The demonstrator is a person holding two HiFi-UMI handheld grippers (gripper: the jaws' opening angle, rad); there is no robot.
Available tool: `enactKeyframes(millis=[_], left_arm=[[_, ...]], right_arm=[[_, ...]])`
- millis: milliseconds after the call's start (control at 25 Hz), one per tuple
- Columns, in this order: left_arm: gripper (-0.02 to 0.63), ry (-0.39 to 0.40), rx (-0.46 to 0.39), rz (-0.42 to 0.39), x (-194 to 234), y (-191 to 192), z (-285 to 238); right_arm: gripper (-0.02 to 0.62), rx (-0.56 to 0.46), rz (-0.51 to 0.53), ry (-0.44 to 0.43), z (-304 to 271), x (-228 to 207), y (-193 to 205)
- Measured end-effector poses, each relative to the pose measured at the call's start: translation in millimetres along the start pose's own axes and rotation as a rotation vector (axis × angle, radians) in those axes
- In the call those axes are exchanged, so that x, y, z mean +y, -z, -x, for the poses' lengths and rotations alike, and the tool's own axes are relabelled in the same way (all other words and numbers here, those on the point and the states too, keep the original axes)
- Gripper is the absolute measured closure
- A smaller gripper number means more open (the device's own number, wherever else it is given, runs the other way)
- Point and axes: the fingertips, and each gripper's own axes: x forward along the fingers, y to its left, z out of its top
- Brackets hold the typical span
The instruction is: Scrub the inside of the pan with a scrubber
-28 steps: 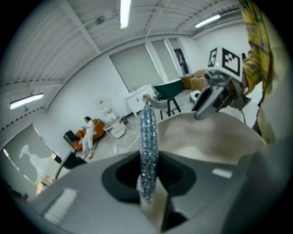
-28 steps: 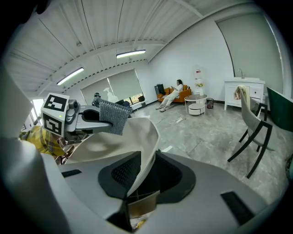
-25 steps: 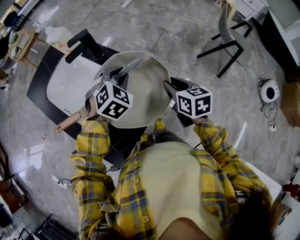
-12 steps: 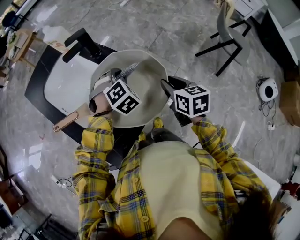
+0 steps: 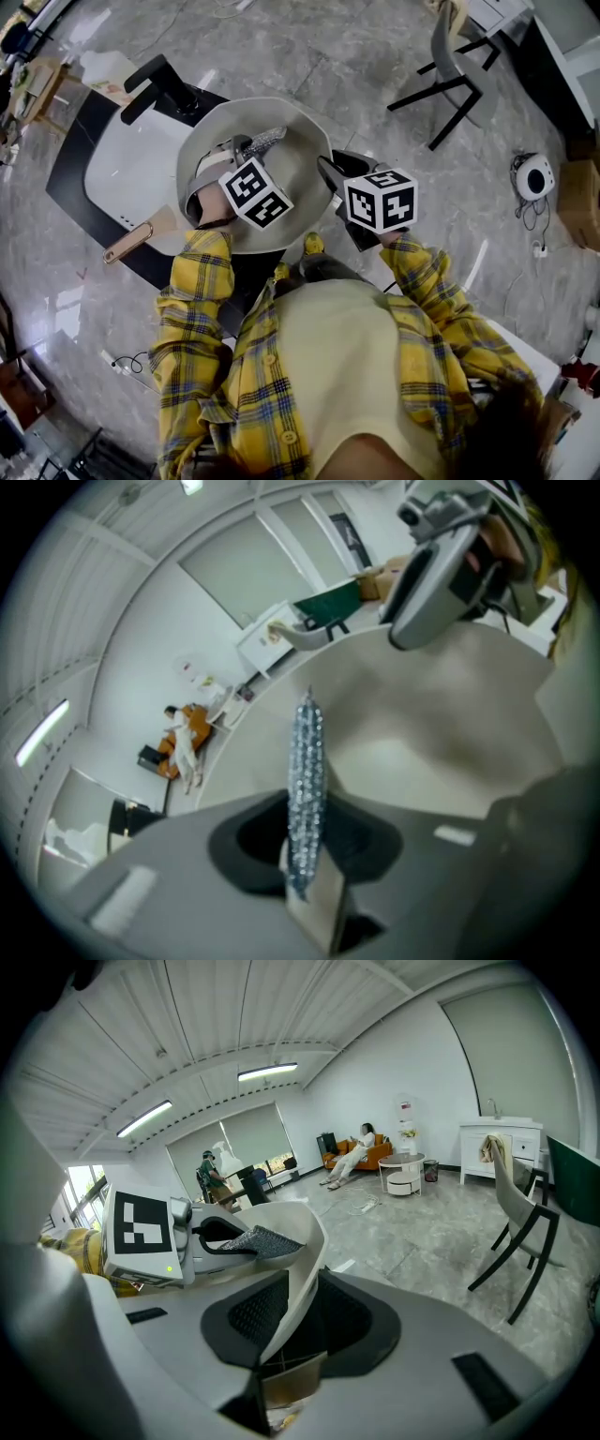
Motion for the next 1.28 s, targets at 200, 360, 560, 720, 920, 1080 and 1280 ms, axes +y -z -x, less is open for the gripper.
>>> enactKeyframes(millis=[200,360,560,720,920,1080,1280], left_arm=[[0.522,0.031,-0.021,-0.026,-8,-7,1],[0.522,0.061,-0.030,-0.073,-18,-10,3],[0.522,0.095,-0.042,-0.126,-31,-13,7],[0.522,0.111,-0.042,-0.149,-37,-14,10],[0.522,0.144,-0.046,-0.195,-46,-13,16],[0.522,0.185,-0.055,-0.214,-54,-14,22],[0.522,0.243,-0.058,-0.243,-65,-12,32]], right_arm=[[0.528,-0.001,-0.001,-0.001,0,0,0],[0.528,-0.001,-0.001,0.000,0,0,0],[0.528,-0.001,-0.001,0.003,0,0,0],[0.529,-0.003,-0.001,0.003,-1,0,0],[0.529,-0.002,0.000,0.005,-1,0,0],[0.529,-0.001,0.001,0.009,-1,0,0],[0.528,-0.004,-0.001,0.012,0,0,0]])
